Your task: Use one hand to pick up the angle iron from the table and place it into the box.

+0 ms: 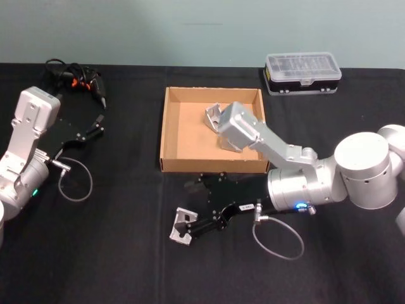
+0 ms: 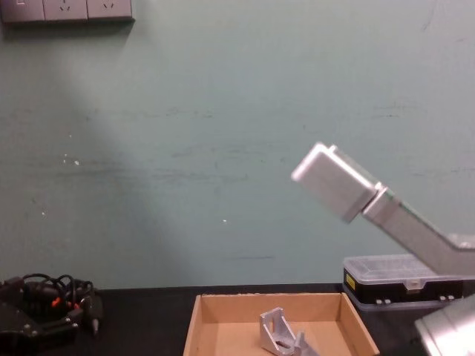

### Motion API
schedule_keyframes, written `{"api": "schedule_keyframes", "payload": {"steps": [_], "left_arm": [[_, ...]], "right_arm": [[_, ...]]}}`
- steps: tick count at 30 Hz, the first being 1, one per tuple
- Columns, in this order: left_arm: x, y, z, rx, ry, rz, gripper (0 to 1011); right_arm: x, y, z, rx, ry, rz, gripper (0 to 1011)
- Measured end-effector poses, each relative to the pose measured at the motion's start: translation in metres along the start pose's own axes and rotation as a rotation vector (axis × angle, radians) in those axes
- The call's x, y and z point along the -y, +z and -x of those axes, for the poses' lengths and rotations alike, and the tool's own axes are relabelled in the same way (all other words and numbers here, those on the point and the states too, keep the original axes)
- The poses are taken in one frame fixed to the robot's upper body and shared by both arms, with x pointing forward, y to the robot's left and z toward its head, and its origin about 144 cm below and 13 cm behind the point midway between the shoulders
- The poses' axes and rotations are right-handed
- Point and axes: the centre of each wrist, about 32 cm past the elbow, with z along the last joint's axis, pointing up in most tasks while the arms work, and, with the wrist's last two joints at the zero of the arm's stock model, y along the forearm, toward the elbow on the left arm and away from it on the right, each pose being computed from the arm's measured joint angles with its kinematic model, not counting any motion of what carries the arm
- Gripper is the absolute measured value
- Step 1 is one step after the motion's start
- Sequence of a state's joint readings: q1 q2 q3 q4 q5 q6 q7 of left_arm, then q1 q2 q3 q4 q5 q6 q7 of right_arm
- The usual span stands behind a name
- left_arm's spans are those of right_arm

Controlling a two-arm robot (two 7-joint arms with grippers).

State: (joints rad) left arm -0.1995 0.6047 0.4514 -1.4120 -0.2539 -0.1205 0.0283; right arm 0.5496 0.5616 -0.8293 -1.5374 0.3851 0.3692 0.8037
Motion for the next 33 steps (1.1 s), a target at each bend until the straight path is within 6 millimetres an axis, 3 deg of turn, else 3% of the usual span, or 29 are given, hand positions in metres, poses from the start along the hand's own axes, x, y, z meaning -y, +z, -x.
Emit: {"api": "schedule_keyframes", "payload": {"steps": [33], "left_arm": [[0.0,0.0,0.0,0.0,0.0,0.0,1011]], "right_arm": [[-0.025,-0.007,0.0,-0.047,-0.067,0.105,1003]]}}
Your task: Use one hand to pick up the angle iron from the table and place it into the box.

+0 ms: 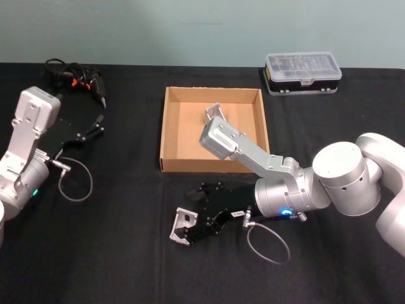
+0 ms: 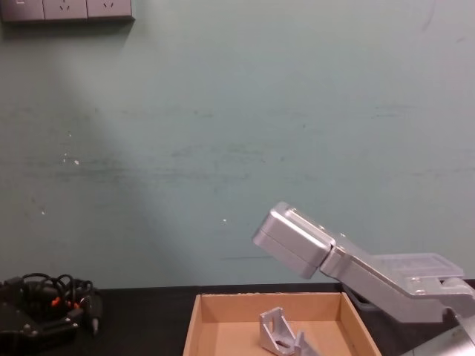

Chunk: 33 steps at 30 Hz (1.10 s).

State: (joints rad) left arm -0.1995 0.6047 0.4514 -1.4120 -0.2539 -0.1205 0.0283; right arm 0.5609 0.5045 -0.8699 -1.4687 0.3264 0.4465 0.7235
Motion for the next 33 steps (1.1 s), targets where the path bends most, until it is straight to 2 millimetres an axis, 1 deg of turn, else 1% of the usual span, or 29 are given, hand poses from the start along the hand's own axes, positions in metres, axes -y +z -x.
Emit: {"api": "schedule_keyframes", "payload": {"steps": [3,5,6,7,9,10,12,14,16,17,19,21,23,24,26,27,28,30,31,33], "left_arm": [[0.0,0.0,0.0,0.0,0.0,0.0,1011],[0.0,0.0,0.0,0.0,0.0,0.0,1011],[0.0,0.0,0.0,0.0,0.0,0.0,1011],[0.0,0.0,0.0,0.0,0.0,0.0,1011],[0.0,0.0,0.0,0.0,0.0,0.0,1011],[0.0,0.0,0.0,0.0,0.0,0.0,1011],[0.0,0.0,0.0,0.0,0.0,0.0,1011],[0.0,0.0,0.0,0.0,0.0,0.0,1011],[0.0,0.0,0.0,0.0,0.0,0.0,1011],[0.0,0.0,0.0,0.0,0.0,0.0,1011],[0.0,0.0,0.0,0.0,0.0,0.0,1011],[0.0,0.0,0.0,0.0,0.0,0.0,1011],[0.0,0.0,0.0,0.0,0.0,0.0,1011],[0.0,0.0,0.0,0.0,0.0,0.0,1011],[0.0,0.0,0.0,0.0,0.0,0.0,1011],[0.0,0.0,0.0,0.0,0.0,0.0,1011],[0.0,0.0,0.0,0.0,0.0,0.0,1011],[0.0,0.0,0.0,0.0,0.0,0.0,1011],[0.0,0.0,0.0,0.0,0.0,0.0,1011],[0.0,0.0,0.0,0.0,0.0,0.0,1011]], "right_arm": [[0.0002,0.0001,0.0,0.0,0.0,0.0,995],[0.0004,0.0002,0.0,0.001,0.0,-0.001,964],[0.0005,0.0003,0.0001,0.001,0.0,-0.001,927],[0.0005,0.0003,0.0001,0.001,0.0,-0.001,927],[0.0006,0.0003,0.0001,0.001,0.0,-0.001,877],[0.0007,0.0004,0.0001,0.001,0.0,-0.002,822],[0.0007,0.0004,0.0003,0.001,0.0,-0.002,788],[0.0007,0.0004,0.0003,0.001,0.0,-0.002,715],[0.0007,0.0003,0.0003,0.001,0.0,-0.002,682],[0.0008,0.0003,0.0004,0.001,0.0,-0.002,633],[0.0008,0.0004,0.0004,0.002,0.0,-0.003,575],[0.0009,0.0004,0.0004,0.002,0.0,-0.003,491],[0.0009,0.0004,0.0004,0.002,0.001,-0.003,451],[0.0009,0.0004,0.0004,0.002,0.001,-0.003,392],[0.001,0.0004,0.0004,0.002,0.0,-0.003,352],[0.001,0.0004,0.0004,0.002,0.0,-0.003,289],[0.001,0.0004,0.0004,0.002,0.0,-0.003,289],[0.0011,0.0005,0.0004,0.002,0.0,-0.003,222],[0.0011,0.0005,0.0005,0.002,0.0,-0.003,173],[0.0011,0.0005,0.0005,0.002,0.0,-0.003,138]]}}
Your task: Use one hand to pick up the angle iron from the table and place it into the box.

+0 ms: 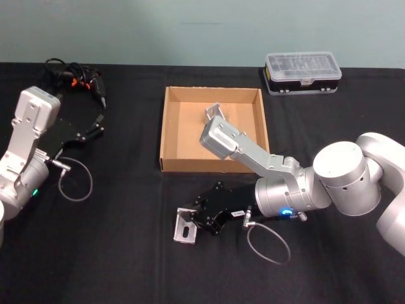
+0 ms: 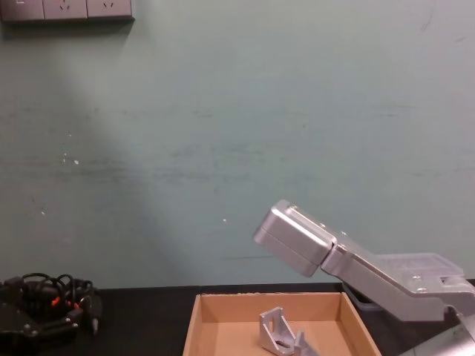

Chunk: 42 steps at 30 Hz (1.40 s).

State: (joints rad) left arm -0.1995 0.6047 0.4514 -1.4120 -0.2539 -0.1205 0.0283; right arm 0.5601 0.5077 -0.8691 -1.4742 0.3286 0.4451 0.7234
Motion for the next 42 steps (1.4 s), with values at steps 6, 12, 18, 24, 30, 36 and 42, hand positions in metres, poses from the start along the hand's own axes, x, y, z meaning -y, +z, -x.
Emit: {"api": "schedule_keyframes", "payload": {"steps": [6,12,18,24,30,36,42], "left_arm": [[0.0,0.0,0.0,0.0,0.0,0.0,1011],[0.0,0.0,0.0,0.0,0.0,0.0,1011],[0.0,0.0,0.0,0.0,0.0,0.0,1011],[0.0,0.0,0.0,0.0,0.0,0.0,1011],[0.0,0.0,0.0,0.0,0.0,0.0,1011],[0.0,0.0,0.0,0.0,0.0,0.0,1011],[0.0,0.0,0.0,0.0,0.0,0.0,1011]], "right_arm": [[0.0,0.0,0.0,0.0,0.0,0.0,81],[0.002,0.0,-0.001,-0.009,-0.001,-0.015,81],[0.016,0.011,-0.006,-0.03,-0.012,-0.089,80],[0.032,0.028,-0.017,-0.052,-0.074,-0.17,80],[0.041,0.046,-0.032,-0.083,-0.194,-0.242,81],[0.038,0.058,-0.049,-0.106,-0.288,-0.235,80],[0.028,0.066,-0.061,-0.105,-0.364,-0.155,80]]}}
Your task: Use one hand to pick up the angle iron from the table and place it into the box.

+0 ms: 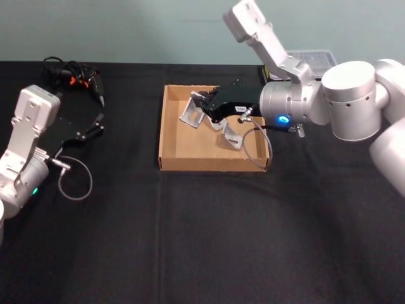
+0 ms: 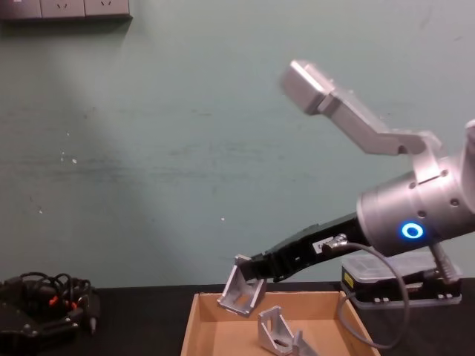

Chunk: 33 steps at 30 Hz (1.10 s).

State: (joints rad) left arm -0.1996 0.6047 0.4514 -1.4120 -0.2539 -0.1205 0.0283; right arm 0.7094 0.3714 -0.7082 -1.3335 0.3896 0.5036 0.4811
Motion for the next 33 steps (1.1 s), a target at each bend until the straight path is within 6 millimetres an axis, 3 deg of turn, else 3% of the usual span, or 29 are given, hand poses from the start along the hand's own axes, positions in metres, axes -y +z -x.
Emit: {"api": "schedule_keyframes", "payload": {"steps": [12,33], "left_arm": [[0.0,0.0,0.0,0.0,0.0,0.0,1011],[0.0,0.0,0.0,0.0,0.0,0.0,1011]], "right_arm": [[-0.025,0.008,-0.008,0.016,-0.056,0.111,80],[-0.061,0.0,-0.013,0.044,-0.049,0.203,80]]}}
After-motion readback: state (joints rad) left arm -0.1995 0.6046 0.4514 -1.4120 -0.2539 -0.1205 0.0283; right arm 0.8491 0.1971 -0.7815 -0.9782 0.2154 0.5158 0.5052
